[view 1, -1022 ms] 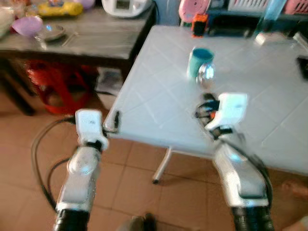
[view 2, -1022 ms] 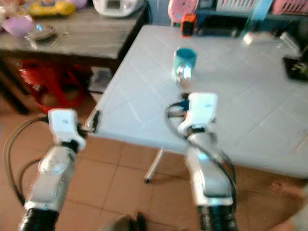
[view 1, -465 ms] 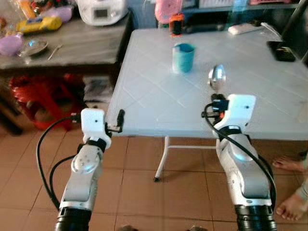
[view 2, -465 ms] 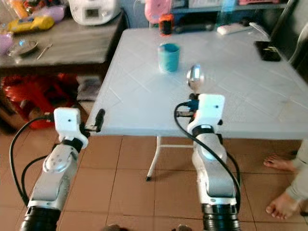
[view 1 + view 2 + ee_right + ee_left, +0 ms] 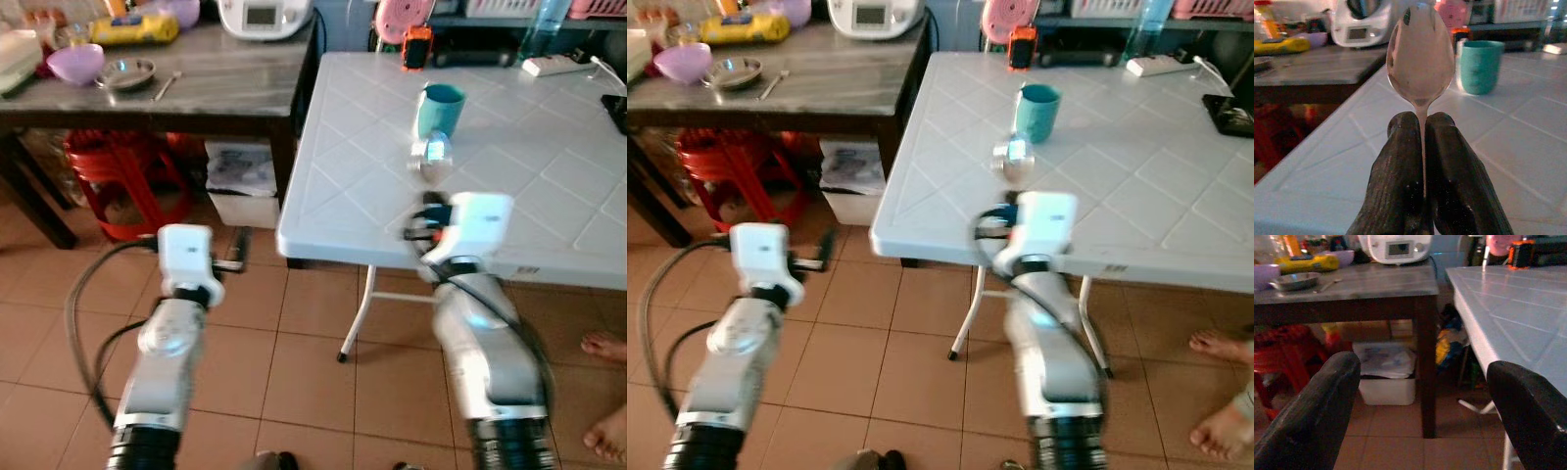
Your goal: Setting the table
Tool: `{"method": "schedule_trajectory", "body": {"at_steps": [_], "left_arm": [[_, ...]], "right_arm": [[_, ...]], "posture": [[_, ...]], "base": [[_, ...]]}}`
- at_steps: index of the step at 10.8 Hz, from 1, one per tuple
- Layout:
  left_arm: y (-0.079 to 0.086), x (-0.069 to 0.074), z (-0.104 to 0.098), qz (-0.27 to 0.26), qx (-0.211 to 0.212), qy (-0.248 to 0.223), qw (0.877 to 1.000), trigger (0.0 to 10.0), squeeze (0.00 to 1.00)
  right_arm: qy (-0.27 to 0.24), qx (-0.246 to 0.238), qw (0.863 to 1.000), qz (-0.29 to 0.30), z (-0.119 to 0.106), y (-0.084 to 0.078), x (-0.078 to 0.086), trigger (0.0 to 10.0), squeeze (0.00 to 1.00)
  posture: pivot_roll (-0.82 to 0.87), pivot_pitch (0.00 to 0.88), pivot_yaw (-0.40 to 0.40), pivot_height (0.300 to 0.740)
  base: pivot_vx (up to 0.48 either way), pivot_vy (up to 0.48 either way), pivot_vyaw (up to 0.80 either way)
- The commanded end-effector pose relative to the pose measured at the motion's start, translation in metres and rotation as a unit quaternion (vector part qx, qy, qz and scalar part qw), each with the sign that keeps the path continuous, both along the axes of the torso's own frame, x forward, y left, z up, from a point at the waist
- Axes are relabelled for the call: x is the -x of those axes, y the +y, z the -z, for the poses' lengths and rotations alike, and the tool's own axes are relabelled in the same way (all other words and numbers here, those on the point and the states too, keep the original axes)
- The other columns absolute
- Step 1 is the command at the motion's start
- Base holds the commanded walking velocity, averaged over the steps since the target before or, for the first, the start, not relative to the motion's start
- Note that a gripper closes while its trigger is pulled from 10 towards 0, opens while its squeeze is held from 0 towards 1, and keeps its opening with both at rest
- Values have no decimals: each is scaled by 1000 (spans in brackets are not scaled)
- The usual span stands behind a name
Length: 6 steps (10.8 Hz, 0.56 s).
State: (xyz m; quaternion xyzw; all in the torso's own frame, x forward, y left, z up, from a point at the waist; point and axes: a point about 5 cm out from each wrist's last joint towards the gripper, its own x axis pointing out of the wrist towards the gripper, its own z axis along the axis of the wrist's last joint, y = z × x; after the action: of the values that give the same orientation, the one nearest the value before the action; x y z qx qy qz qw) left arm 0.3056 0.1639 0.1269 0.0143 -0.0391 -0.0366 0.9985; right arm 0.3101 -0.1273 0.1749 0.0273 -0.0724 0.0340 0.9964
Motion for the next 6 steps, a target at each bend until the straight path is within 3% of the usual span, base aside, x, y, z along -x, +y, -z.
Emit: {"method": "schedule_trajectory", "body": {"at_steps": [1, 6], "left_arm": [[-1, 0, -2, 1, 2, -5, 1000, 10000, 0], [-3, 0, -1, 4, 1, 0, 1000, 10000, 0]], "right_arm": [[-13, 2, 1000, 8, -5, -5, 1, 10000, 0], [-11, 2, 1000, 11, -4, -6, 1, 10000, 0]], "posture": [[-15, 117, 80, 740], [-17, 120, 81, 740]], "base": [[0, 349, 0], [0, 363, 0]]}}
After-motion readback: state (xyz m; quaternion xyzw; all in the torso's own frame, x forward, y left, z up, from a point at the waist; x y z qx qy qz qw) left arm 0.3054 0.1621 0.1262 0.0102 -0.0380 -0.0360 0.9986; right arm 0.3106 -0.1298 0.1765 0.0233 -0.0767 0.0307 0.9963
